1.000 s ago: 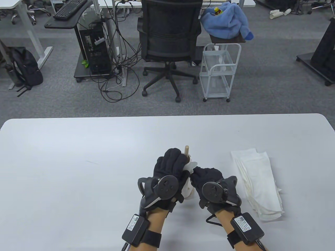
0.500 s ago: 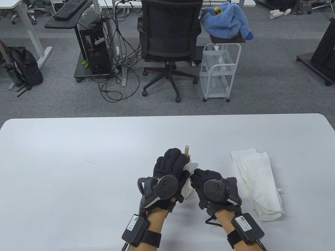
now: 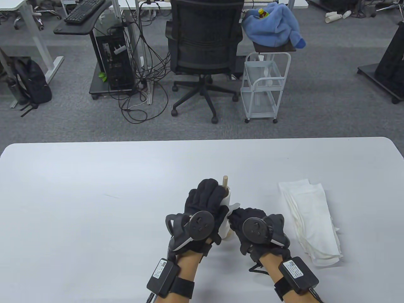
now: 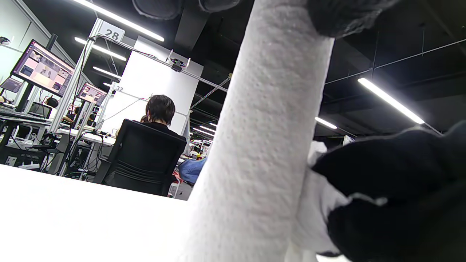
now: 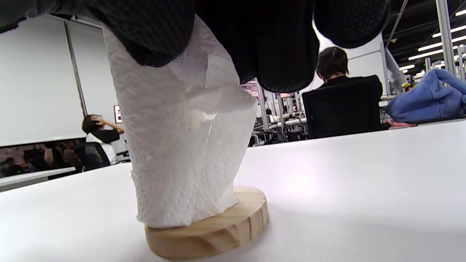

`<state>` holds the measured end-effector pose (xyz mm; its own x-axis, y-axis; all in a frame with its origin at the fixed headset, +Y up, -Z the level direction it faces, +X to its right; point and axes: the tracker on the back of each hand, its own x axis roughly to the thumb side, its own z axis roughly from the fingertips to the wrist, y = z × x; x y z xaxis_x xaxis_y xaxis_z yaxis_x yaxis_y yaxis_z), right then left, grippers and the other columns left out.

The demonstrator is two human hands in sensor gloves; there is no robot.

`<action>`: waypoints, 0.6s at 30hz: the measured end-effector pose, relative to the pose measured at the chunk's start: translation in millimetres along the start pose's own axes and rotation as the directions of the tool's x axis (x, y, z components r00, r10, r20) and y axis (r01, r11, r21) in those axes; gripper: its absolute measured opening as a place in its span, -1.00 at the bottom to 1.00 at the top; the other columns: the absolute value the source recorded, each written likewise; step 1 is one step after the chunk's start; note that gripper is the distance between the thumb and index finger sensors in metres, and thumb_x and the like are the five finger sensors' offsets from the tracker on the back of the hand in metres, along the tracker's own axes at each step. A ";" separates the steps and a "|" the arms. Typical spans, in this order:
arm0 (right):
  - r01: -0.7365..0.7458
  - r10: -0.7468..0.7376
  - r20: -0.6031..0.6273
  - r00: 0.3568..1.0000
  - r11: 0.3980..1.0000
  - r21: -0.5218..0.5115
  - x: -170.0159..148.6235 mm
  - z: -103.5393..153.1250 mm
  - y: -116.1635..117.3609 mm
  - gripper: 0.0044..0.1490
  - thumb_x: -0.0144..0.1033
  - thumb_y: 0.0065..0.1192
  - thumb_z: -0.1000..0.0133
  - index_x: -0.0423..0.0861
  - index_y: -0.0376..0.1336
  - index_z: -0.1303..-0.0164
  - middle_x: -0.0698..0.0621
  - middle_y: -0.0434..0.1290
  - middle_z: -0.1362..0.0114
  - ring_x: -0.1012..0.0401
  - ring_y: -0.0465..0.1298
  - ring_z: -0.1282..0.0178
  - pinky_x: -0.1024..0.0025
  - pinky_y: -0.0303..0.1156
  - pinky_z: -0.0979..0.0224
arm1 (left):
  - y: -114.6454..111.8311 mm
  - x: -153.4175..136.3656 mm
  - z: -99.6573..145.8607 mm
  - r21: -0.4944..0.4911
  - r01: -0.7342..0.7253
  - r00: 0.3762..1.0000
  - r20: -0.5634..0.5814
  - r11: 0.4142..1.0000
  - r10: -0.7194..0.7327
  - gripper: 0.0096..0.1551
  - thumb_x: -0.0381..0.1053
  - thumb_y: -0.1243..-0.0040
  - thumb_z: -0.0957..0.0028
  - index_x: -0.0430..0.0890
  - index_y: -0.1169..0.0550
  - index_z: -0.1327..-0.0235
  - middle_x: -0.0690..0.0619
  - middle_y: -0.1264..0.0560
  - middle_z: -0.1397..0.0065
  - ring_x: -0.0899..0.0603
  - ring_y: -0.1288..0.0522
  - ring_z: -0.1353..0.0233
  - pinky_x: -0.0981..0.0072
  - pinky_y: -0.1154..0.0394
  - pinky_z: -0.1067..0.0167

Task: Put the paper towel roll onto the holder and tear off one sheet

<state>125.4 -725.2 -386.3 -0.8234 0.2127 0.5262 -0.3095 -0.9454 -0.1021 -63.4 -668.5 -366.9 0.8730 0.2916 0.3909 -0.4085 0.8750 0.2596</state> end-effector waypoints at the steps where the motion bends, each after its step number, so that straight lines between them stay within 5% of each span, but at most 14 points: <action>1: -0.008 0.008 -0.003 1.000 1.000 0.010 -0.2 0.4 1.7 -0.51 -0.19 0.24 -0.08 0.01 0.36 -0.22 -0.07 0.38 -0.46 -0.08 0.50 -0.28 -0.10 0.27 -0.40 | 0.0 0.0 -0.1 0.000 -0.001 1.000 0.000 1.000 0.001 -0.23 0.24 0.00 -0.08 0.36 0.09 -0.42 0.26 0.19 -0.65 -0.07 0.05 -0.75 -0.16 -0.10 -0.63; 15: 0.003 0.000 -0.026 1.000 0.994 0.109 -2.2 -0.7 14.3 -0.52 -0.20 0.25 -0.06 0.02 0.38 -0.20 -0.07 0.39 -0.45 -0.09 0.50 -0.27 -0.11 0.27 -0.39 | 0.0 -0.5 0.0 -0.002 -0.007 1.000 -0.006 1.000 0.007 -0.23 0.24 0.00 -0.08 0.36 0.10 -0.42 0.26 0.20 -0.65 -0.07 0.06 -0.75 -0.16 -0.10 -0.63; 18: -0.028 0.034 -0.027 0.999 0.979 0.201 -3.1 -1.3 23.6 -0.52 -0.19 0.25 -0.06 0.04 0.38 -0.20 -0.05 0.39 -0.46 -0.08 0.50 -0.28 -0.10 0.27 -0.41 | 0.0 -0.6 -0.1 -0.002 -0.010 1.000 -0.009 1.000 0.010 -0.23 0.24 0.00 -0.08 0.36 0.10 -0.42 0.26 0.20 -0.65 -0.07 0.06 -0.75 -0.15 -0.10 -0.63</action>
<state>120.0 -747.8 -391.4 -0.8460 0.1868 0.4994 -0.1842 -0.9813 0.0551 -63.9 -668.6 -367.2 0.8713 0.3035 0.3857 -0.4165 0.8730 0.2539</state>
